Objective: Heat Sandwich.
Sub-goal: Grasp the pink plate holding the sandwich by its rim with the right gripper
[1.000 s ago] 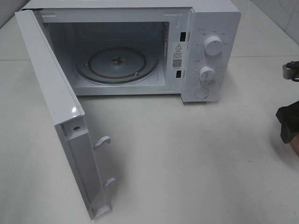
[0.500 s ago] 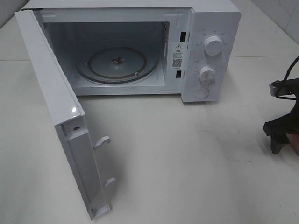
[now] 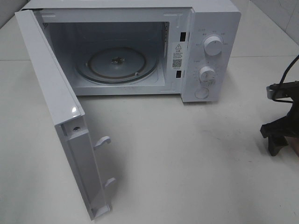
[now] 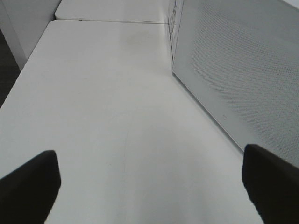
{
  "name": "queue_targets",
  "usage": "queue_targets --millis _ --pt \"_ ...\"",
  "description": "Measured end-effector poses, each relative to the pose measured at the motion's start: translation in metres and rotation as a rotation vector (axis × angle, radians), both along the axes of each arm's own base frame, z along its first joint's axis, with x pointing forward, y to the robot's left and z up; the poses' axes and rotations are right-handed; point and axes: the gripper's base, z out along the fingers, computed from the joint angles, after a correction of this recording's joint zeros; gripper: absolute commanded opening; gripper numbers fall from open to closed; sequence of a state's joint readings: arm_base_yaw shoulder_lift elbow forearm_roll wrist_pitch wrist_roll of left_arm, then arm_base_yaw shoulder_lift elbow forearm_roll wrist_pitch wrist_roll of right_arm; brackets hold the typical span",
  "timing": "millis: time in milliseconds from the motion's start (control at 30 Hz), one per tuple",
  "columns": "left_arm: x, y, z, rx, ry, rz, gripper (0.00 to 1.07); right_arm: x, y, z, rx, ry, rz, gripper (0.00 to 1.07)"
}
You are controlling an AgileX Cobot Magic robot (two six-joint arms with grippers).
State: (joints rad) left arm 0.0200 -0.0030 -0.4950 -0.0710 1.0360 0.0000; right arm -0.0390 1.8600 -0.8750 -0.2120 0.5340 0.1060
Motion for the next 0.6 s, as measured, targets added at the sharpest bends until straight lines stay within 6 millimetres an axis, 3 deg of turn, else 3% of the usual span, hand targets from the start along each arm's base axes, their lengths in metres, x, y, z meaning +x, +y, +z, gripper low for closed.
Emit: queue_targets --millis 167,300,433,467,500,533,567,600 --pt "0.0 0.0 0.0 0.0 0.0 0.0 1.03 0.0006 -0.0001 0.0005 0.0 -0.001 0.0 0.82" --pt "0.0 0.0 0.0 0.0 0.0 0.0 1.03 0.0009 -0.0001 0.0006 -0.001 0.001 -0.001 0.72" --pt "0.0 0.0 0.0 0.0 0.0 0.0 1.03 0.0005 -0.0005 0.0003 -0.006 0.006 -0.002 0.39" --pt "0.0 0.0 0.0 0.0 0.0 0.0 1.03 0.0005 -0.0005 0.0003 -0.006 0.006 -0.002 0.39" --pt "0.0 0.0 0.0 0.0 0.0 0.0 1.03 0.0005 -0.0011 0.0001 -0.012 0.008 0.004 0.19" --pt "0.0 0.0 0.0 0.0 0.0 0.0 1.03 0.0001 -0.002 0.0002 -0.022 0.012 0.008 0.08" --pt "0.0 0.0 0.0 0.0 0.0 0.0 1.03 -0.0002 -0.0043 0.0006 -0.038 0.018 0.009 0.0" --pt "0.0 0.0 0.0 0.0 0.0 0.0 1.03 -0.0002 -0.0043 0.0006 -0.038 0.018 0.009 0.0"
